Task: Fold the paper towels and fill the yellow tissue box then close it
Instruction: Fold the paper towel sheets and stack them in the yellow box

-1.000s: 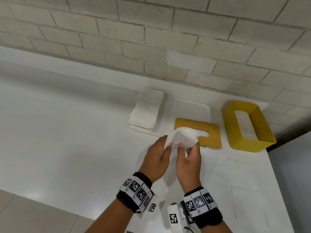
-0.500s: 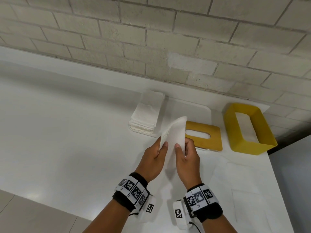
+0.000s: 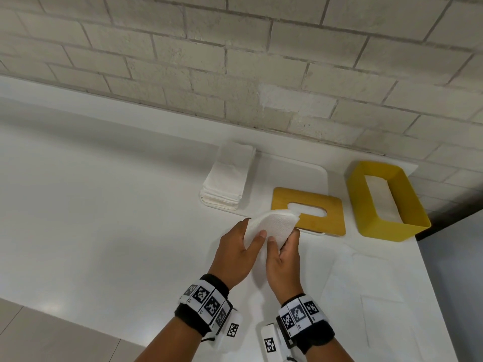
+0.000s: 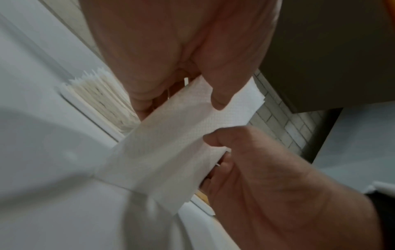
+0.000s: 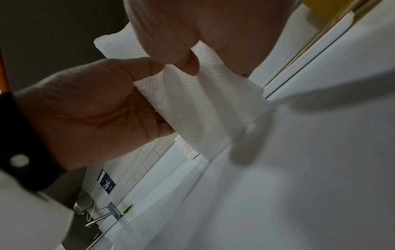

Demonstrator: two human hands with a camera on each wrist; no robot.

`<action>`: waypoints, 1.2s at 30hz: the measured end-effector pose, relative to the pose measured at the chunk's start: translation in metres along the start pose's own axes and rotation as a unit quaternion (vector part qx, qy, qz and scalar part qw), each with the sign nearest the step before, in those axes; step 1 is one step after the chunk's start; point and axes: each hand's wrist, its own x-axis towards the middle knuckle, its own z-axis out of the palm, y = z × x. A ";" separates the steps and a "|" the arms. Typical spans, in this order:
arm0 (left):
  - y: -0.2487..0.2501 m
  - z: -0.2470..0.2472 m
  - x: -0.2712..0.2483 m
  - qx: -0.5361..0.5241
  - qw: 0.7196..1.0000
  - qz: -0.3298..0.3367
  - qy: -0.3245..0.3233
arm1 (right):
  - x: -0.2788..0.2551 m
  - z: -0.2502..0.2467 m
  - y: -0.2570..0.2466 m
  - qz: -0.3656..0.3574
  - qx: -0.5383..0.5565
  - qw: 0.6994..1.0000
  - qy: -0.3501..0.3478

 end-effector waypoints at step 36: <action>0.002 0.004 -0.002 -0.012 0.999 -0.008 0.034 | -0.005 0.002 -0.003 -0.030 -0.003 0.999 0.039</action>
